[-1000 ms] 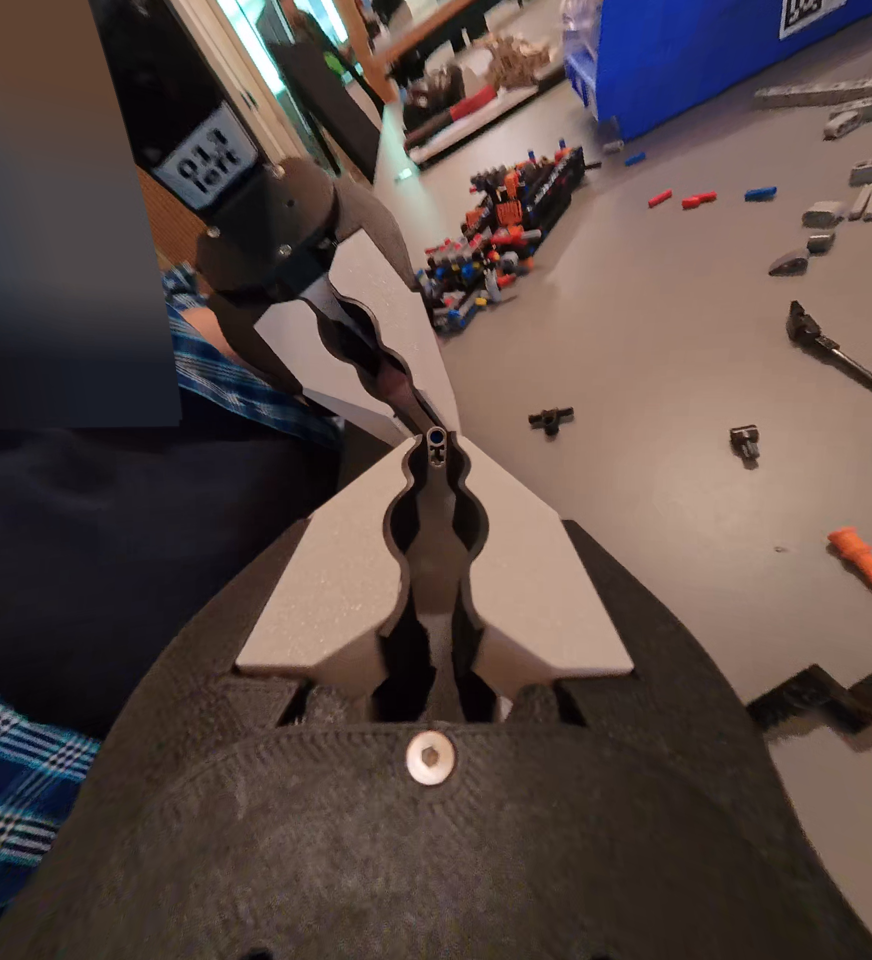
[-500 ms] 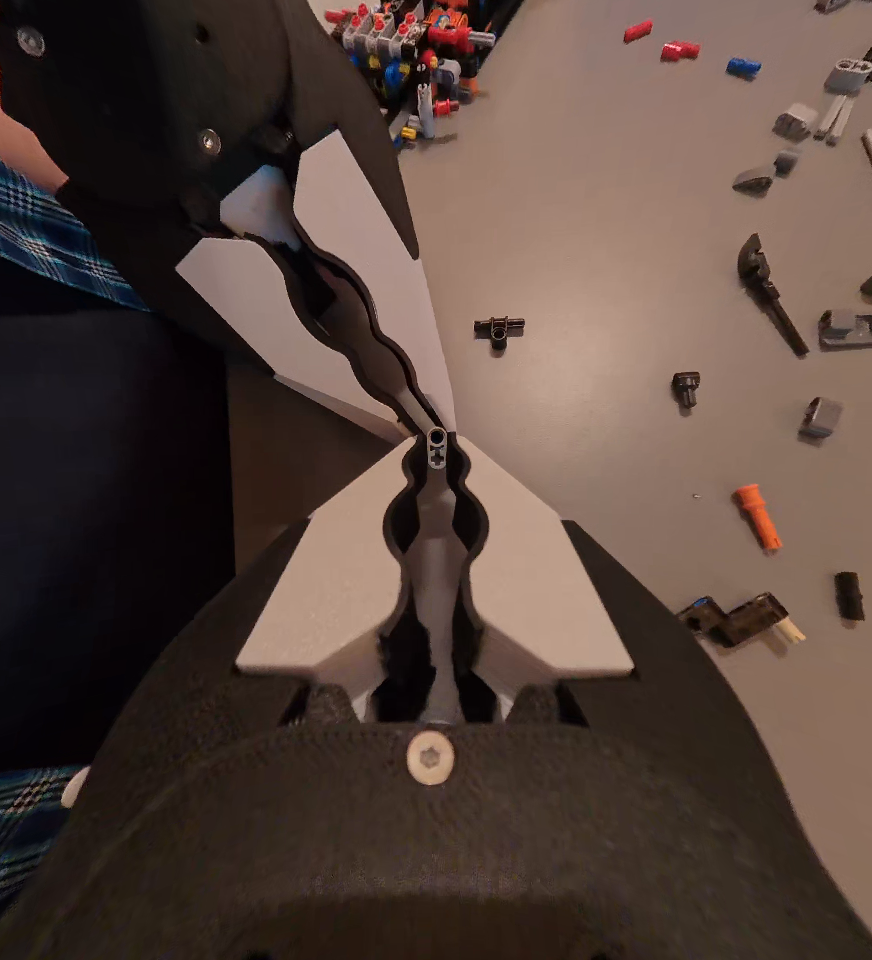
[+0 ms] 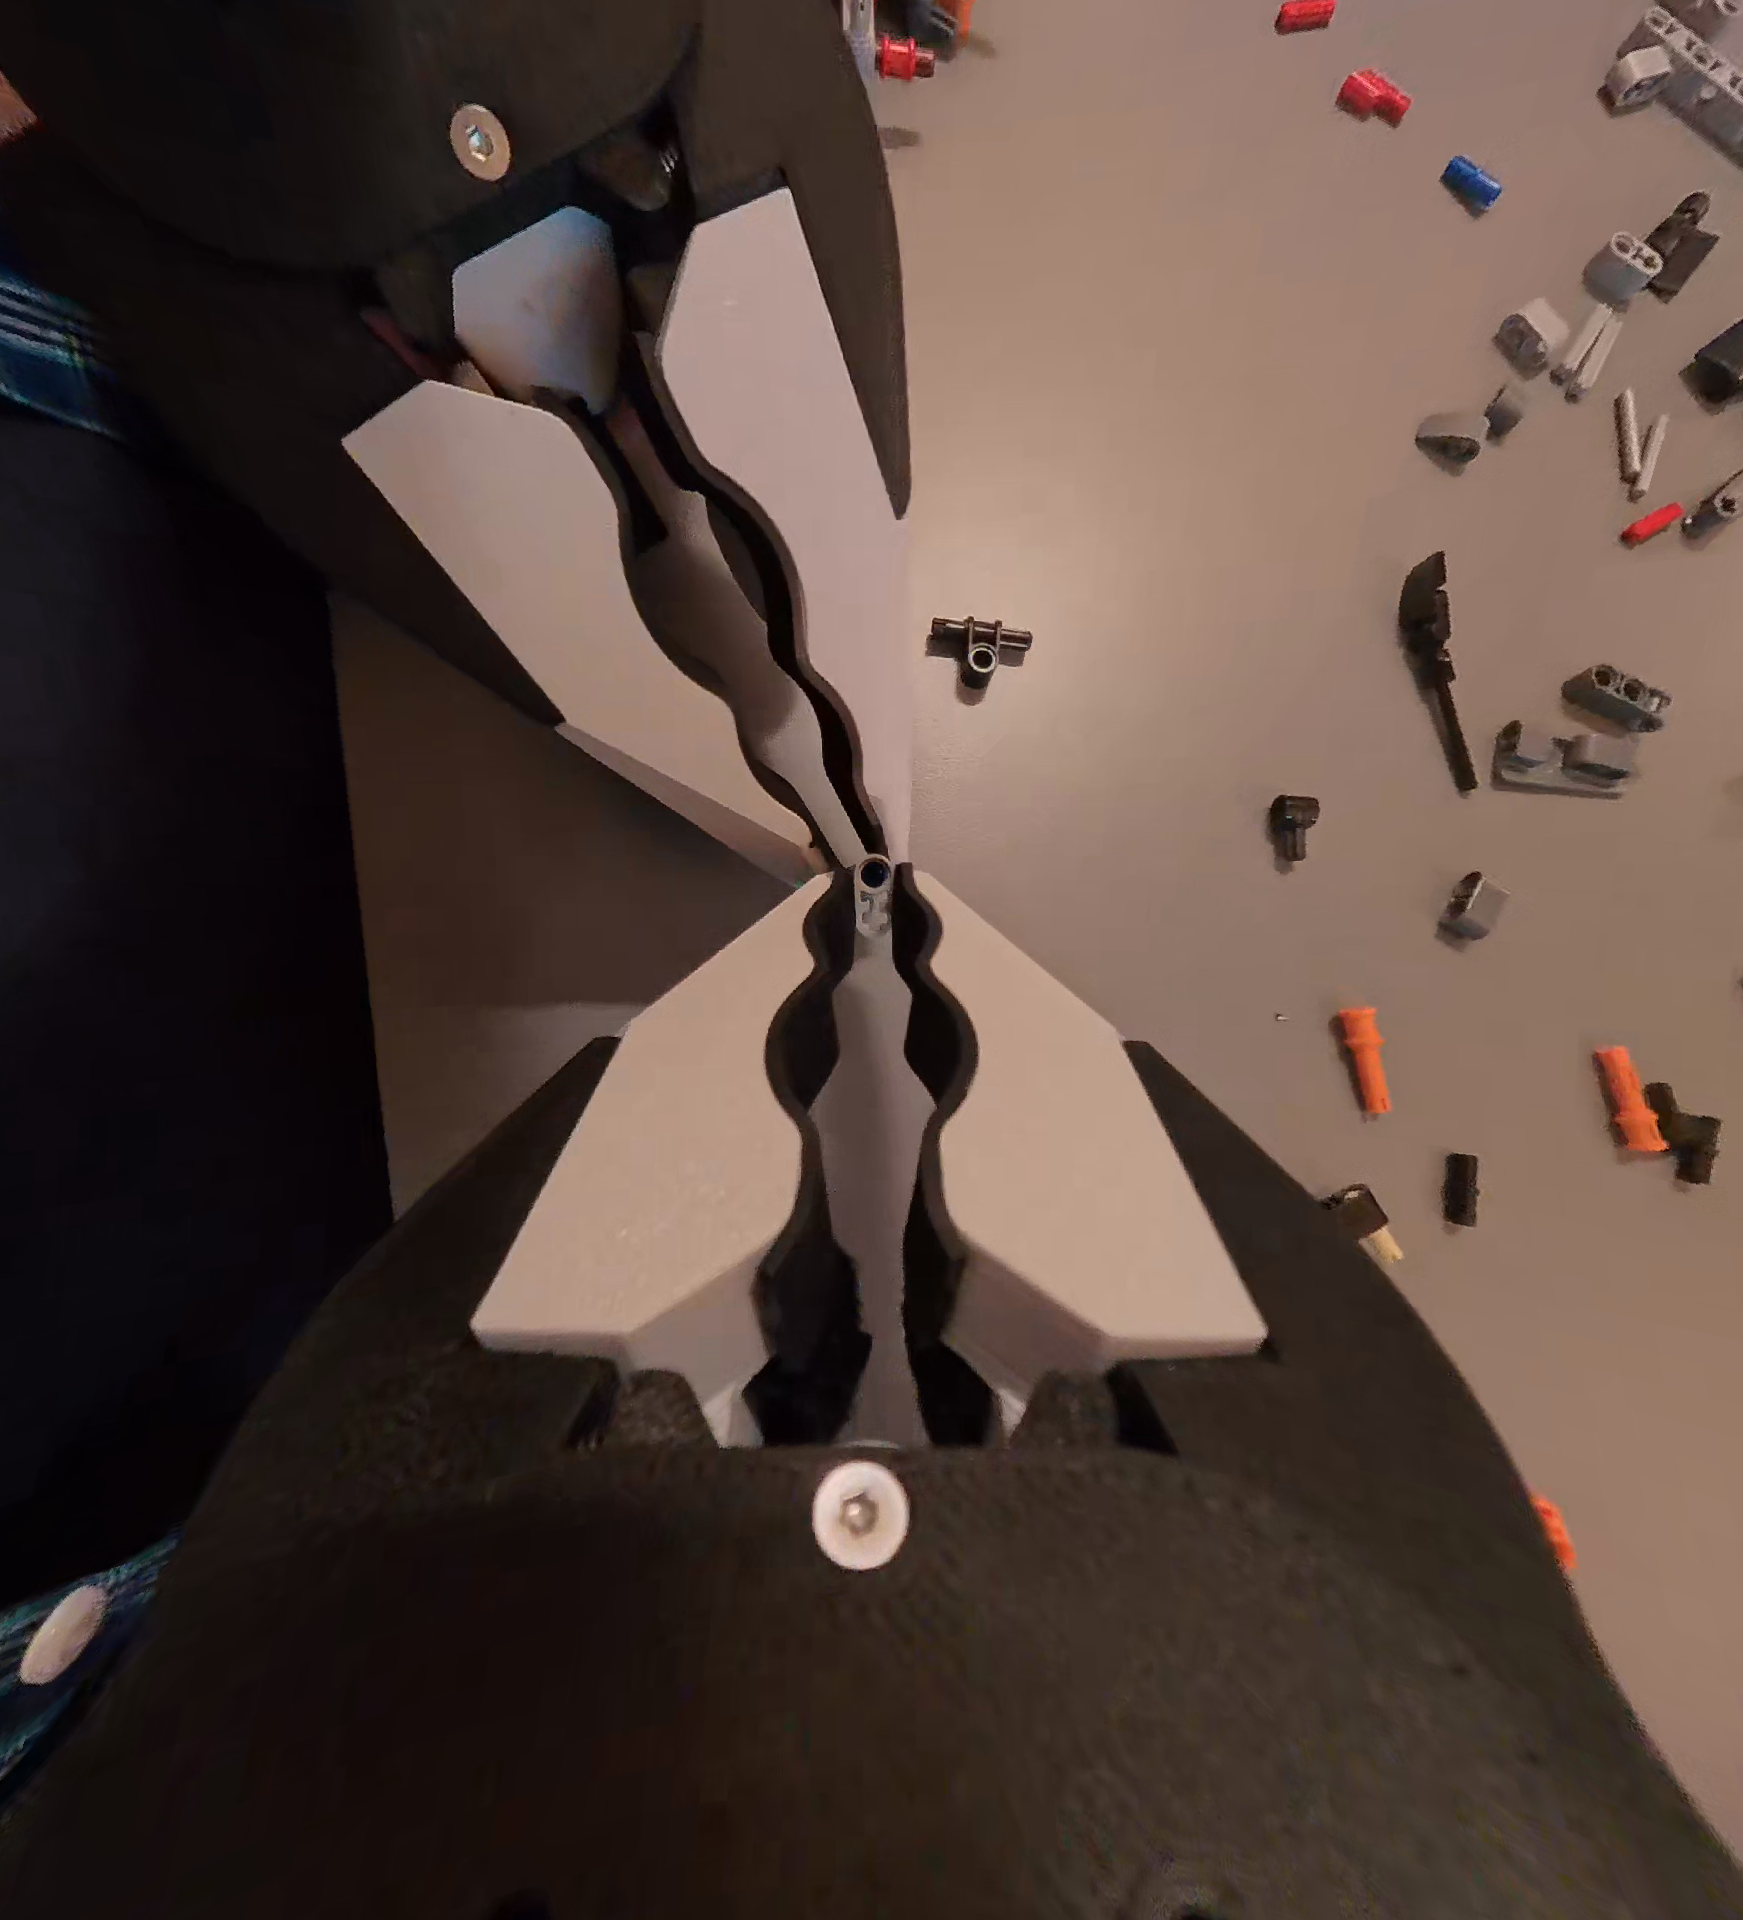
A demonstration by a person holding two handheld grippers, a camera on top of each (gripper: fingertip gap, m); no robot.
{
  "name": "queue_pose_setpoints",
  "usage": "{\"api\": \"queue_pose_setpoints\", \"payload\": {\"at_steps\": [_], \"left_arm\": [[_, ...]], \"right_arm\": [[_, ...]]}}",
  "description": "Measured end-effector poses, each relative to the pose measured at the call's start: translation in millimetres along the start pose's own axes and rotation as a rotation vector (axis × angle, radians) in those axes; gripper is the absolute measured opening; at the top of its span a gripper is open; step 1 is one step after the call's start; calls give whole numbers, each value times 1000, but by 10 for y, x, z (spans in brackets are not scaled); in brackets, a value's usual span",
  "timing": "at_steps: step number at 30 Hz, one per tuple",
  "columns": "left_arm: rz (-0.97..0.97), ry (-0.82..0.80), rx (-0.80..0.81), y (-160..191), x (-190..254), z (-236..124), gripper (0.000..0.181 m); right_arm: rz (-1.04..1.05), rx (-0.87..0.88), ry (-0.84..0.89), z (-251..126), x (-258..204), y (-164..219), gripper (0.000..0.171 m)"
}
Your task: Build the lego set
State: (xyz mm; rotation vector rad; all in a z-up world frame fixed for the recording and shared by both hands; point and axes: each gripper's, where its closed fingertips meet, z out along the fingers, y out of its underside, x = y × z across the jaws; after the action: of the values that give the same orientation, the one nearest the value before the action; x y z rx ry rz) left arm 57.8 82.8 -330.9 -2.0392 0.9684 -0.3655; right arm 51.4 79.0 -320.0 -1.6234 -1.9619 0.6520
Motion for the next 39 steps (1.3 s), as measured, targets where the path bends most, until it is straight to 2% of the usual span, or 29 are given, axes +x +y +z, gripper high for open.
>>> {"api": "queue_pose_setpoints", "payload": {"at_steps": [1,24,39], "left_arm": [[-5,4,1,-1,1,2,5],[-103,70,-30,67,17,19,6],[-77,61,-32,57,20,39,6]], "right_arm": [[-7,-7,5,-3,3,3,6],[61,98,-21,-23,-48,-55,6],[51,50,4,-1,-14,-16,6]]}}
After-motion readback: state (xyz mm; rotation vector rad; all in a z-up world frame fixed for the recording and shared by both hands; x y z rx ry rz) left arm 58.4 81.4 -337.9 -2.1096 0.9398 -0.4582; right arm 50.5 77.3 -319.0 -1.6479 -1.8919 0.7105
